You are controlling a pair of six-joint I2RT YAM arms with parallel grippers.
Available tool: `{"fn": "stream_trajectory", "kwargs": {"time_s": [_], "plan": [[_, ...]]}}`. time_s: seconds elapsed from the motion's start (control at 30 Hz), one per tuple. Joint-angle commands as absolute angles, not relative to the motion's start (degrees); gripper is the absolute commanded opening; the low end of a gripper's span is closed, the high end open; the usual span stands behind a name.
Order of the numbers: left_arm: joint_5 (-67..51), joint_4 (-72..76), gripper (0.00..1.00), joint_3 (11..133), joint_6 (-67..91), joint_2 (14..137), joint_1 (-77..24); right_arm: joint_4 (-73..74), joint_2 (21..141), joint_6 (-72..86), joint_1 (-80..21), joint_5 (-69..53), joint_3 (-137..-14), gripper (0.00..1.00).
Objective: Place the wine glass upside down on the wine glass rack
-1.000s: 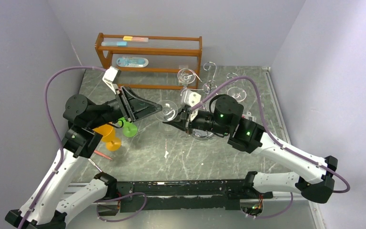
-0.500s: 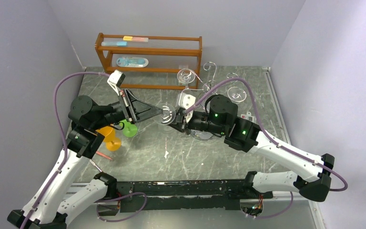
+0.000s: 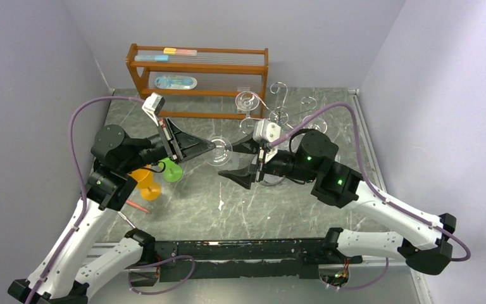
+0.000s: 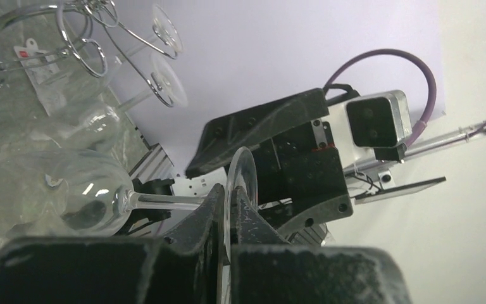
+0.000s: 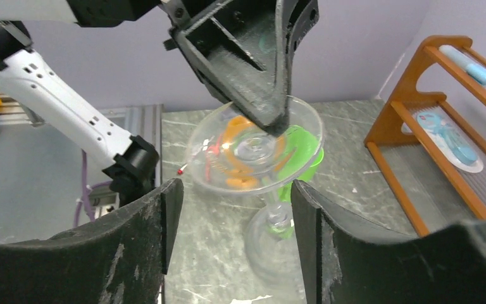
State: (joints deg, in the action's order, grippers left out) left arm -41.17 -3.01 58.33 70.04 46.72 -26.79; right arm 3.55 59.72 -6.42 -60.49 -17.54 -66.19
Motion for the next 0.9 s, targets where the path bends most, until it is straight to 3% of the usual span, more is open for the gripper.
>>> {"fn": "stream_trajectory", "kwargs": {"time_s": [0.0, 0.13, 0.43, 0.57, 0.73, 0.87], "plan": [[-35.5, -7.8, 0.05, 62.3, 67.2, 45.6, -27.0, 4.8, 56.9, -1.6, -60.5, -20.4, -66.5, 0.68], [-32.6, -9.9, 0.05, 63.2, 65.6, 44.9, -27.0, 4.7, 56.4, 5.4, -60.5, -20.1, -68.1, 0.68], [-32.3, -8.1, 0.05, 62.3, 65.3, 43.0, -27.0, 5.8, 60.9, 33.7, -60.6, -3.1, -73.3, 0.60], [-32.4, -7.6, 0.05, 61.9, 65.3, 42.5, -27.0, 5.7, 61.9, 41.4, -60.5, -2.1, -72.8, 0.57], [-32.5, -7.4, 0.05, 61.7, 65.2, 42.1, -26.9, 6.6, 64.1, 46.6, -60.6, -2.0, -74.5, 0.36], [-32.4, -7.5, 0.05, 61.5, 64.7, 41.5, -27.0, 4.2, 63.7, 50.1, -60.6, -2.2, -73.0, 0.07]]}}
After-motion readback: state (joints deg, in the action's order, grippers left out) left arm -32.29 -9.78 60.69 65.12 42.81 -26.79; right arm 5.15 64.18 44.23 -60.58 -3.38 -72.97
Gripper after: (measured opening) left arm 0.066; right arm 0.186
